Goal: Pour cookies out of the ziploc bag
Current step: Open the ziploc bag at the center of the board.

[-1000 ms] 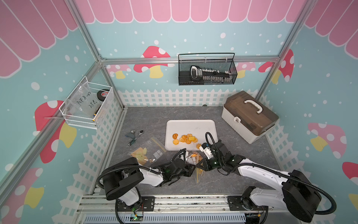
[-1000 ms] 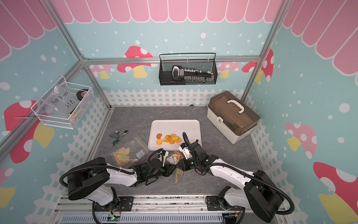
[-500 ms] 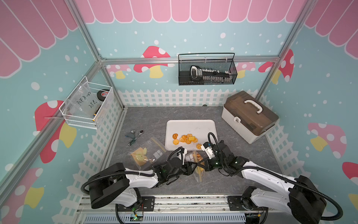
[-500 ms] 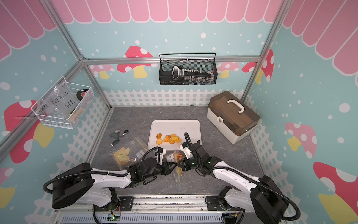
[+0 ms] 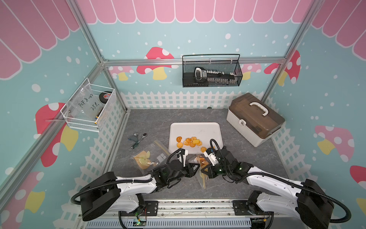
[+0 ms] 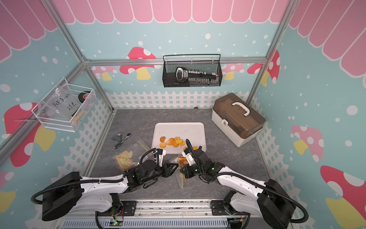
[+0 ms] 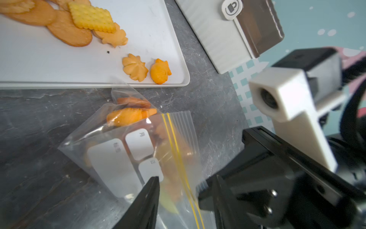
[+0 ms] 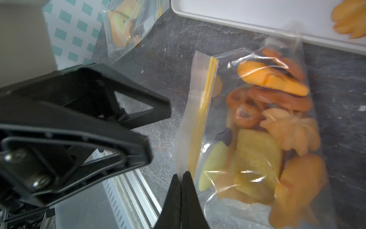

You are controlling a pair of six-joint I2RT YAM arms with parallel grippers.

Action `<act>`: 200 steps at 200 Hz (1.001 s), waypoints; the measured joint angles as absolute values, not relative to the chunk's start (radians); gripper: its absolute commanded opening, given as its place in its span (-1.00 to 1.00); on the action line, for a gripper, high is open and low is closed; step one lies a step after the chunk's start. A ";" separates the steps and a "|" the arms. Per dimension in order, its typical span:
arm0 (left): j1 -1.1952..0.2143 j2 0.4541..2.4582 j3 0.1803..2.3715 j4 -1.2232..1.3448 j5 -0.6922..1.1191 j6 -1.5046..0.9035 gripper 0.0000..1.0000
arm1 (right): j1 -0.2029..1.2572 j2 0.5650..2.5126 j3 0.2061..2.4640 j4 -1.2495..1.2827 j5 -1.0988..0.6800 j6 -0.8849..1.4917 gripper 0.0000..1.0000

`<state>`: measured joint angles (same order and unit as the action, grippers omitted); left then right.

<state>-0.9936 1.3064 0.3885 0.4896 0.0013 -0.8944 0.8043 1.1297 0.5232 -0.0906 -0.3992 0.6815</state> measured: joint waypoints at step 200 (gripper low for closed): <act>-0.998 1.382 0.426 0.517 0.047 -0.868 -1.00 | 0.739 0.993 0.535 -0.217 -0.379 0.625 -0.49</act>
<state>-0.9977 1.3819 0.4263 0.5167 0.0467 -0.8680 0.7395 0.9928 0.5346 -0.2169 -0.3790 0.6254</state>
